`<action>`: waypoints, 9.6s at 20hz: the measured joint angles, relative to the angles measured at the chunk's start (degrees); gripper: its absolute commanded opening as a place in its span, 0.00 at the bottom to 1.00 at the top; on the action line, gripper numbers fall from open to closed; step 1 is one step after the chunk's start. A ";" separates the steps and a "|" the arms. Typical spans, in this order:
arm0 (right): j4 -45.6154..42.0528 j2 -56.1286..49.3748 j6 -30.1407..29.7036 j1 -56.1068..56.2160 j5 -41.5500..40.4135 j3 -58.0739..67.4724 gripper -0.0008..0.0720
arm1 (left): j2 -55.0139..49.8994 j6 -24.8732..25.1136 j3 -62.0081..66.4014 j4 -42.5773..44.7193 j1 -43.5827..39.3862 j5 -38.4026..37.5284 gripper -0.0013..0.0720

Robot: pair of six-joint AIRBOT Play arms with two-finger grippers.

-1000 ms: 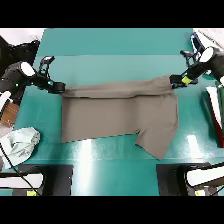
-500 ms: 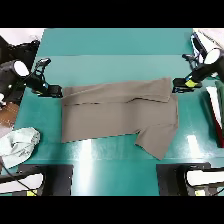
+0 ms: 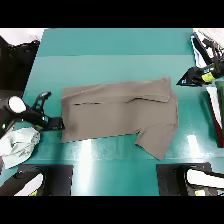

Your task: Fold the shirts.

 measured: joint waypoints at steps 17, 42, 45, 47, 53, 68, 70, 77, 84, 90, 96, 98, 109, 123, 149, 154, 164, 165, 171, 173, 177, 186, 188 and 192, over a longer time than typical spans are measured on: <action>1.66 0.79 -0.48 -0.37 3.28 0.00 0.42 | 3.63 -1.86 -11.69 -5.38 0.00 5.57 0.05; -2.86 25.55 3.93 -9.35 -11.80 -61.99 0.40 | 3.63 2.47 0.68 -8.37 0.00 2.99 0.05; -2.43 23.56 4.87 -6.82 -14.60 -62.16 0.15 | 3.63 2.58 0.68 -8.46 0.00 2.95 0.05; -2.67 23.52 5.20 -5.49 -16.59 -62.25 0.04 | 3.65 2.71 0.70 -8.55 0.00 2.86 0.05; -10.25 31.87 5.55 -7.67 -9.81 -55.76 0.03 | 7.76 2.97 0.90 -8.35 0.00 -0.04 0.05; -16.35 23.91 8.44 5.68 -10.29 -31.82 0.03 | 16.11 -0.44 0.94 -7.17 0.00 11.45 0.05; -16.35 18.34 8.55 7.34 -12.55 -27.41 0.04 | 13.53 -1.01 1.05 -6.99 -0.02 16.09 0.05; -16.35 2.03 8.72 9.22 -16.81 -13.20 0.04 | 0.79 -1.62 3.48 -6.95 -0.02 29.57 0.05; -13.84 -8.31 7.67 8.87 -17.62 -3.06 0.66 | -6.51 -1.70 7.17 -6.82 0.02 33.07 0.91; 0.68 -11.43 -0.22 1.25 -9.44 1.07 0.84 | -7.32 -1.66 9.16 -6.82 -0.02 27.04 0.89; 3.87 -12.09 -6.43 -9.42 -4.22 -4.26 0.98 | -7.41 -1.60 10.78 -10.08 0.00 17.44 0.09; 4.22 -13.25 -8.92 -11.89 -3.87 -6.54 0.98 | -7.41 -1.49 10.88 -11.98 -0.02 15.96 0.09; 12.59 -23.58 -18.18 -13.90 -1.81 -9.05 0.96 | -7.41 1.27 10.99 -18.84 -0.04 9.81 0.05; 17.68 -17.18 -21.05 -7.06 -2.75 -8.61 0.03 | -10.88 1.55 16.70 -20.02 -11.82 17.64 0.05; 19.06 -16.04 0.59 27.56 0.17 29.38 0.03 | -49.86 -3.37 59.52 -13.18 -24.57 16.68 0.05; 19.04 -17.49 0.63 31.63 -3.19 29.59 0.03 | -38.53 -1.70 60.24 -5.18 -14.67 9.07 0.05; 19.39 -29.22 -4.26 47.80 -18.36 29.75 0.64 | -21.62 1.36 60.41 0.76 -1.53 -2.47 0.05; 19.61 -30.67 -5.33 49.75 -20.76 30.08 0.78 | -21.16 1.38 60.41 0.92 -1.18 -3.02 0.05; 19.17 -32.52 -9.18 53.81 -26.27 30.40 0.82 | -20.13 1.55 60.39 1.40 -0.42 -5.57 0.05; 16.96 -29.62 -9.53 50.45 -24.98 26.77 0.82 | -20.02 1.55 60.41 1.40 -0.39 -5.99 0.05; 13.53 -23.78 -8.39 39.78 -20.65 17.77 0.82 | -19.98 1.64 58.86 -0.61 -0.37 -6.43 0.12; 14.73 -17.27 -6.95 25.05 -17.03 3.13 0.82 | -20.00 3.34 34.47 -7.41 -5.44 -1.68 0.73; 14.75 -16.81 -6.91 24.74 -17.07 1.97 0.82 | -20.02 2.34 29.79 -6.86 -6.01 1.84 0.73; 14.99 -16.44 -6.86 26.01 -17.18 1.09 0.82 | -20.35 1.38 22.95 -7.32 -6.54 6.51 0.72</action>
